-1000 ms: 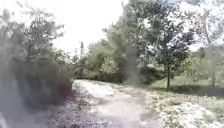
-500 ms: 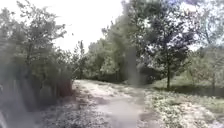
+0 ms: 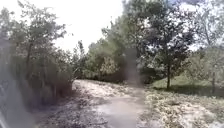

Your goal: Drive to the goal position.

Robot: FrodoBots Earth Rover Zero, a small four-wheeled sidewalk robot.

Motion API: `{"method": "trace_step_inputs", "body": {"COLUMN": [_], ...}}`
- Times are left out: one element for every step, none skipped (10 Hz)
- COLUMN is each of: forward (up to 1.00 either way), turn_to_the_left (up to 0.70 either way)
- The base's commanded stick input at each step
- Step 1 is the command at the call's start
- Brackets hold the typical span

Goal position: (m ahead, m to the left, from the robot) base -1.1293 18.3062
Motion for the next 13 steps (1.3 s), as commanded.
{"method": "trace_step_inputs", "body": {"forward": [0.04,0.04,0.04,0.04,0.04,0.04,0.05,0.05,0.05,0.05,0.05,0.05,0.05], "turn_to_the_left": [0.04,0.04,0.04,0.04,0.04,0.04,0.03,0.02,0.02,0.02,0.02,0.02,0.02]}}
